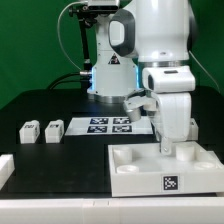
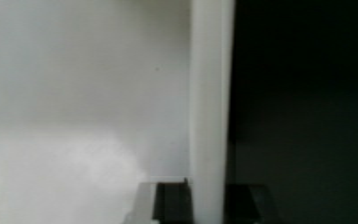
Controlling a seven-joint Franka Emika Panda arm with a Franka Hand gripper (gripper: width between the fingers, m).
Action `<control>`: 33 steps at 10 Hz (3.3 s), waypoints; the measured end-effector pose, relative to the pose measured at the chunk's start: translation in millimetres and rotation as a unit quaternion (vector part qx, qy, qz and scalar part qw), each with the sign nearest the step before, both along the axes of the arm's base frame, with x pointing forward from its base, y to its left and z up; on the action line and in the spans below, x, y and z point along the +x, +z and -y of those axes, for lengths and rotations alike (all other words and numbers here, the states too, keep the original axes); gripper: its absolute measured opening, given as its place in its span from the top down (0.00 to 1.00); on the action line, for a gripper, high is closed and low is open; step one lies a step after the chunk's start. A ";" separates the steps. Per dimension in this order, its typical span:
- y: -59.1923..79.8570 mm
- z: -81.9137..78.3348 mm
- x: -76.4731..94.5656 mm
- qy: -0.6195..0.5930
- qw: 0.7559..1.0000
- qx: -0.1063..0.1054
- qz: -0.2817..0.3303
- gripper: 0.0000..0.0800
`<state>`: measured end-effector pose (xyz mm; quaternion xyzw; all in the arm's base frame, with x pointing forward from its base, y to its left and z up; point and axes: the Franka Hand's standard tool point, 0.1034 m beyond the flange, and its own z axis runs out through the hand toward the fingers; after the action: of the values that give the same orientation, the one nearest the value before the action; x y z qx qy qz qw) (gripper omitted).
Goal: Assemble one leg
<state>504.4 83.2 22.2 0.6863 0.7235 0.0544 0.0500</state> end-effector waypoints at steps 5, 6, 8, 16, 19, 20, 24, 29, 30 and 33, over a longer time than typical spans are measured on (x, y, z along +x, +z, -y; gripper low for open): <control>-7.0 -4.3 40.0 -0.034 0.999 0.005 0.012 0.92; -7.0 -1.8 34.9 -0.034 0.999 0.005 0.009 0.92; -4.1 -3.7 22.1 -0.033 0.999 0.004 0.003 0.92; -11.8 -7.1 -23.2 -0.050 0.999 0.014 -0.010 0.92; -11.8 -6.9 -1.7 -0.053 0.999 0.011 -0.005 0.92; -11.8 -7.0 -1.6 -0.052 0.999 0.010 -0.007 0.92; -12.4 -6.8 -2.3 -0.052 0.999 0.010 -0.007 0.82; -13.3 -6.8 -2.9 -0.052 0.999 0.010 -0.008 0.26; -13.6 -6.8 -3.0 -0.052 0.999 0.010 -0.008 0.20; -14.2 -6.7 -3.4 -0.052 0.999 0.010 -0.009 0.19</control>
Offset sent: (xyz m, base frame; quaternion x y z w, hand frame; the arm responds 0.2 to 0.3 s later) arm 0.0456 0.0074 -0.0178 -0.0109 0.0130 0.0776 0.9968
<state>501.0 89.9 8.0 0.7239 0.6868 0.0526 0.0396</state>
